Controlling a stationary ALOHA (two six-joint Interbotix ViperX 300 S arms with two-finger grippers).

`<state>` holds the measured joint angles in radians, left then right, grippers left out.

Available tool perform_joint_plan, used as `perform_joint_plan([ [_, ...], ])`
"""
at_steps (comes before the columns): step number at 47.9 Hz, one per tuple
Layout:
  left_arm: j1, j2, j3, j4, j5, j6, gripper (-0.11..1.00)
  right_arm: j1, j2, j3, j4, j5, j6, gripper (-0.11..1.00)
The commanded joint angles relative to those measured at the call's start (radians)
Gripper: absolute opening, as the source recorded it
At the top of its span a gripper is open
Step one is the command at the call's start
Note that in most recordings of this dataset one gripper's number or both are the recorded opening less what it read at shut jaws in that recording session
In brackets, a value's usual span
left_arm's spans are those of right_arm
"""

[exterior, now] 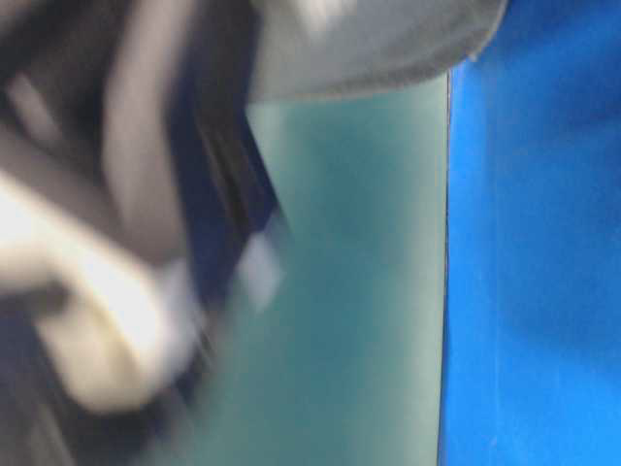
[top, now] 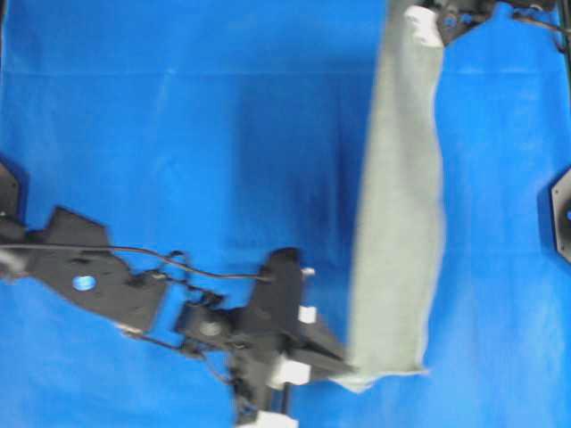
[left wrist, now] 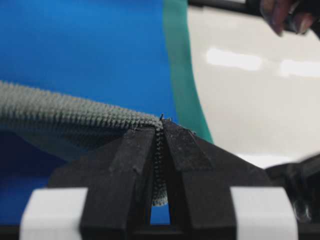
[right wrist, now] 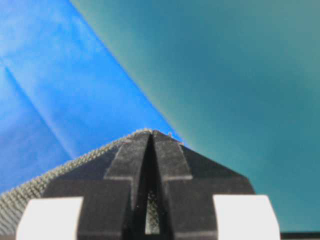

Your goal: Fold a large towel.

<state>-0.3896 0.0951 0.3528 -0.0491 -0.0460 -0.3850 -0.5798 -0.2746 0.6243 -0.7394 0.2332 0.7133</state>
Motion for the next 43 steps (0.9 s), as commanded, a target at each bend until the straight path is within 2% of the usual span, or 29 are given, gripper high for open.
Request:
perform_joint_plan([
  [1,-0.144,-0.072,0.123,-0.002,-0.078,-0.067,0.02,-0.026,0.094,-0.091,-0.011,-0.011,-0.012,0.02],
  [7,-0.164,-0.098,0.295,0.002,-0.216,-0.164,0.02,0.006,0.227,-0.167,-0.011,-0.054,-0.025,0.02],
  [14,-0.169,-0.110,0.390,0.002,-0.276,-0.196,0.02,0.041,0.362,-0.258,-0.011,-0.091,-0.046,0.02],
  [22,-0.160,-0.123,0.425,0.002,-0.252,-0.198,0.02,0.066,0.434,-0.311,-0.012,-0.095,-0.091,0.02],
  [34,-0.091,-0.124,0.416,0.008,-0.183,-0.193,0.02,0.081,0.436,-0.310,-0.014,-0.095,-0.126,0.02],
  [43,-0.060,-0.121,0.403,0.011,-0.155,-0.167,0.03,0.089,0.436,-0.308,-0.014,-0.094,-0.189,0.03],
])
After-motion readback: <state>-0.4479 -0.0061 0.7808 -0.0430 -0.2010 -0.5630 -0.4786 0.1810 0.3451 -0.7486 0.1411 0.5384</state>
